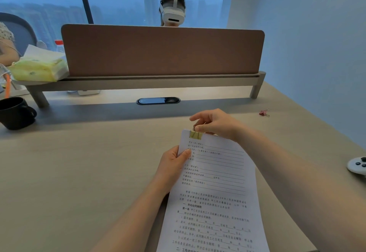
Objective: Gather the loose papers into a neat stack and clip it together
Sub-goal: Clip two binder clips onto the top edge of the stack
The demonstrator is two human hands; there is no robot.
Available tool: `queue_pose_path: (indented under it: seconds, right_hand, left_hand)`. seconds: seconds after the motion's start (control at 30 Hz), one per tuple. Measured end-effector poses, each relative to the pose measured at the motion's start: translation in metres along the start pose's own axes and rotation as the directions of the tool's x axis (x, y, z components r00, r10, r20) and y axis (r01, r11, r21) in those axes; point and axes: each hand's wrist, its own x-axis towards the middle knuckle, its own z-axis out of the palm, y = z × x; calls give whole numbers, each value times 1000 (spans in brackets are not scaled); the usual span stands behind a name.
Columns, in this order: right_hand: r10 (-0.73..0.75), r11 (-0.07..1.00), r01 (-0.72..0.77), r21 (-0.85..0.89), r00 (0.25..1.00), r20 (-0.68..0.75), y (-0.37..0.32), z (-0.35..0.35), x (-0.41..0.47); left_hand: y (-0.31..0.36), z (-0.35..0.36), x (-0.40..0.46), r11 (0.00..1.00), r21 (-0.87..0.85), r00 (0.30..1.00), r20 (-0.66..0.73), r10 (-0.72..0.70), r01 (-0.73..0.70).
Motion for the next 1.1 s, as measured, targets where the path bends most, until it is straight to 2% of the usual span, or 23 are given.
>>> queue_pose_path:
  seconds: [0.3, 0.47, 0.63, 0.7, 0.87, 0.97, 1.1]
  right_hand:
    - [77, 965, -100, -241, 992, -103, 33, -15, -30]
    - [52, 950, -100, -294, 984, -168, 43, -20, -39]
    - [95, 945, -160, -287, 969, -230, 63, -41, -42]
    - [122, 941, -217, -260, 933, -337, 77, -53, -40]
    - [249, 909, -394, -135, 774, -583, 118, -86, -35]
    - [328, 897, -442, -16, 690, -645, 140, -101, -28]
    - [402, 878, -469, 96, 615, -678, 162, -119, -12]
  left_hand:
    - [4, -1, -1, 999, -42, 998, -61, -35, 32]
    - [15, 13, 7, 995, -56, 996, 30, -82, 83]
    - [16, 39, 22, 996, -24, 996, 29, -90, 90]
    - [15, 51, 31, 995, -10, 995, 23, -96, 97]
    - [17, 71, 58, 992, -14, 992, 5, -126, 126]
    - [18, 79, 75, 992, -8, 992, -5, -123, 123]
    - [18, 87, 97, 994, 4, 994, -8, -111, 111]
